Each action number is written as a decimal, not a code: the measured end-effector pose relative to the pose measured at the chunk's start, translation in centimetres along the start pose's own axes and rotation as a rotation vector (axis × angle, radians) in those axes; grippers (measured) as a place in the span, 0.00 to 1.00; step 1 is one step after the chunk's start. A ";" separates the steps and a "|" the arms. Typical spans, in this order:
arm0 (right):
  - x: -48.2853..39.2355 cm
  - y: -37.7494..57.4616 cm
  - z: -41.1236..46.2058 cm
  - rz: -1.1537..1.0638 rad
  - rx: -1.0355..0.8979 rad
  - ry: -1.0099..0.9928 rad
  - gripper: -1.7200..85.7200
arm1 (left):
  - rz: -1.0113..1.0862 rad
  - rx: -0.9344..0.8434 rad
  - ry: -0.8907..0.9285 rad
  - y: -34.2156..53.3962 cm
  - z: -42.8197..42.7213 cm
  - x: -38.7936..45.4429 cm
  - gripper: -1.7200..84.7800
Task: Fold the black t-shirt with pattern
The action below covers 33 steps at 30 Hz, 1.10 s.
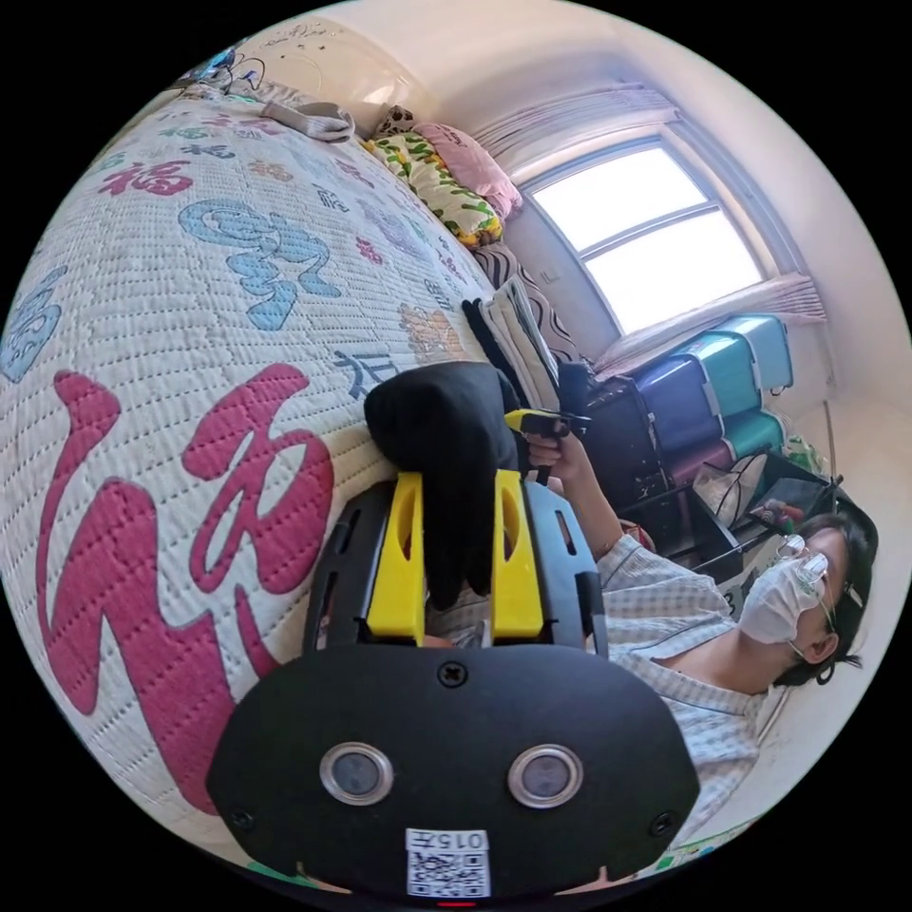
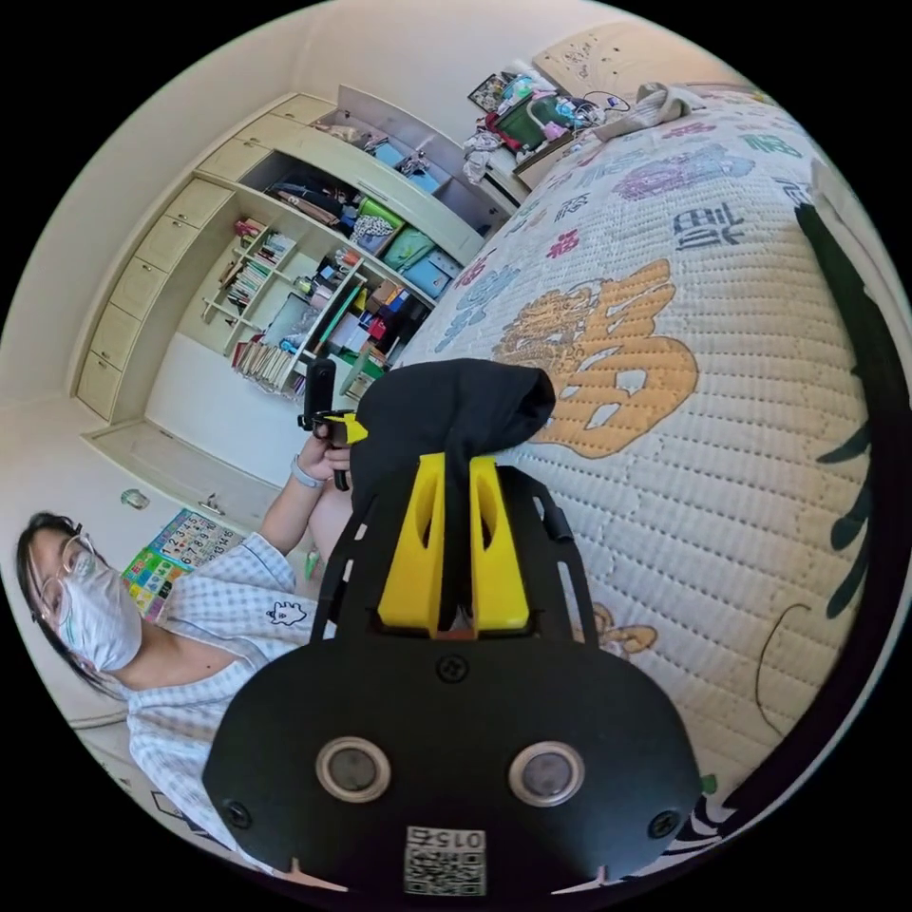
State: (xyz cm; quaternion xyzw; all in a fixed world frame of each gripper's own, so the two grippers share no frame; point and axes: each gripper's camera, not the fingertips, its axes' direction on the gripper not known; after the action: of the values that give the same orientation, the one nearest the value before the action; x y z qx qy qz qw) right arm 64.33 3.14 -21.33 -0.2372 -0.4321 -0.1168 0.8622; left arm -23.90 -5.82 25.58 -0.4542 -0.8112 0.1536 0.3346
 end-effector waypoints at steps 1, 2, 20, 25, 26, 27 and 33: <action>-0.8 0.2 -0.7 -0.011 0.013 -0.004 0.07 | 0.003 0.005 0.006 0.0 0.0 0.0 0.13; -1.8 0.5 -1.5 -0.036 0.026 -0.005 0.07 | 0.013 0.009 0.016 0.1 0.0 0.3 0.12; -12.5 12.9 -28.8 -0.197 0.807 0.293 0.06 | 0.749 -0.247 -0.008 -22.0 15.8 27.9 0.11; -8.7 14.9 -33.6 -0.060 0.978 0.382 0.06 | 0.816 -0.323 -0.008 -30.3 27.8 32.1 0.11; -7.3 15.0 -34.3 -0.022 1.009 0.394 0.06 | 0.816 -0.337 -0.018 -32.0 31.0 32.6 0.11; -6.6 15.1 -34.6 -0.005 1.020 0.401 0.06 | 0.816 -0.342 -0.024 -32.8 32.5 32.7 0.11; 2.4 14.5 -34.6 0.253 1.015 0.579 0.06 | 0.745 -0.330 -0.102 -37.6 46.8 29.4 0.10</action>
State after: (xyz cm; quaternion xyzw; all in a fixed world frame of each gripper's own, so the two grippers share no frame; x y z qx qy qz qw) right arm 95.53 -2.05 -41.64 0.1965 -0.1498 0.1478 0.9577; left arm -90.42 1.12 24.15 -0.7562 -0.6207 0.1542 0.1382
